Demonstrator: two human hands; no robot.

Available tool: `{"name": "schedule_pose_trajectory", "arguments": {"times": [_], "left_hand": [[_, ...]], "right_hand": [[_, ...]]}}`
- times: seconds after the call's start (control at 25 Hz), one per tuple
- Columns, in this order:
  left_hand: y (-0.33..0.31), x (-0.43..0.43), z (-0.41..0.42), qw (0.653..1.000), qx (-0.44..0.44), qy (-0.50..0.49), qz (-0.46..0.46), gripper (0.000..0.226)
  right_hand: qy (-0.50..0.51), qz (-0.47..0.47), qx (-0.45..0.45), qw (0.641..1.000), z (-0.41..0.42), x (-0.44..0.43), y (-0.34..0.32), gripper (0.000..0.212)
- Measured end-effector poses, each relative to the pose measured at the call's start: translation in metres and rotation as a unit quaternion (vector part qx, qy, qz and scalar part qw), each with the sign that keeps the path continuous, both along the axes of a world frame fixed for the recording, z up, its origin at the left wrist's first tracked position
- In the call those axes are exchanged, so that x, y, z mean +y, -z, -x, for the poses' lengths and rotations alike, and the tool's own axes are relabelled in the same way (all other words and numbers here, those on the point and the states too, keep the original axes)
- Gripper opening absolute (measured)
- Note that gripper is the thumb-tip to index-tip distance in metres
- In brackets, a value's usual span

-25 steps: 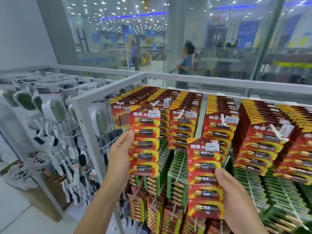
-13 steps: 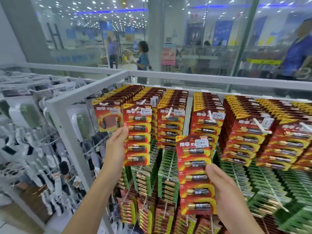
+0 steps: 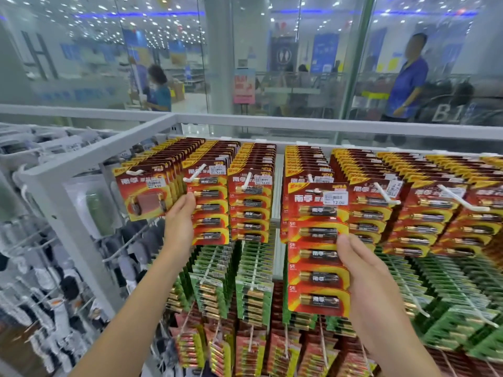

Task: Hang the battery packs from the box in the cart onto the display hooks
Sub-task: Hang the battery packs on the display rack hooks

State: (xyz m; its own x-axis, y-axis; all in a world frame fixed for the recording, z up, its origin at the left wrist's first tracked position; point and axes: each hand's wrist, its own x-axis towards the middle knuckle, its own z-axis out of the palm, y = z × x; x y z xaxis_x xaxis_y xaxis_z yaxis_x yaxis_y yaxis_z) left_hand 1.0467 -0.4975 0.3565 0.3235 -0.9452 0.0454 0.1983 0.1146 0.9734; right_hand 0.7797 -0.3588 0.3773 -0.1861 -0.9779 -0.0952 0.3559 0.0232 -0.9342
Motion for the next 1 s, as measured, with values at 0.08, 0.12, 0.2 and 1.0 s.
{"name": "schedule_pose_trajectory", "arguments": {"times": [0.08, 0.12, 0.2, 1.0], "left_hand": [[0.002, 0.000, 0.002, 1.000, -0.003, -0.005, -0.001, 0.029], [0.002, 0.000, 0.003, 1.000, 0.002, -0.007, -0.003, 0.030], [0.004, -0.001, 0.001, 1.000, 0.007, -0.007, -0.006, 0.029], [0.064, 0.074, -0.015, 0.997, -0.068, -0.039, 0.000, 0.023]], "right_hand": [[-0.009, -0.002, -0.009, 1.000, 0.000, -0.006, 0.002, 0.042], [-0.014, -0.001, -0.012, 1.000, -0.003, -0.008, 0.001, 0.036], [-0.011, -0.001, -0.010, 1.000, -0.008, -0.015, -0.001, 0.029], [0.134, -0.011, 0.200, 0.971, 0.000, -0.020, 0.060, 0.024]]}}
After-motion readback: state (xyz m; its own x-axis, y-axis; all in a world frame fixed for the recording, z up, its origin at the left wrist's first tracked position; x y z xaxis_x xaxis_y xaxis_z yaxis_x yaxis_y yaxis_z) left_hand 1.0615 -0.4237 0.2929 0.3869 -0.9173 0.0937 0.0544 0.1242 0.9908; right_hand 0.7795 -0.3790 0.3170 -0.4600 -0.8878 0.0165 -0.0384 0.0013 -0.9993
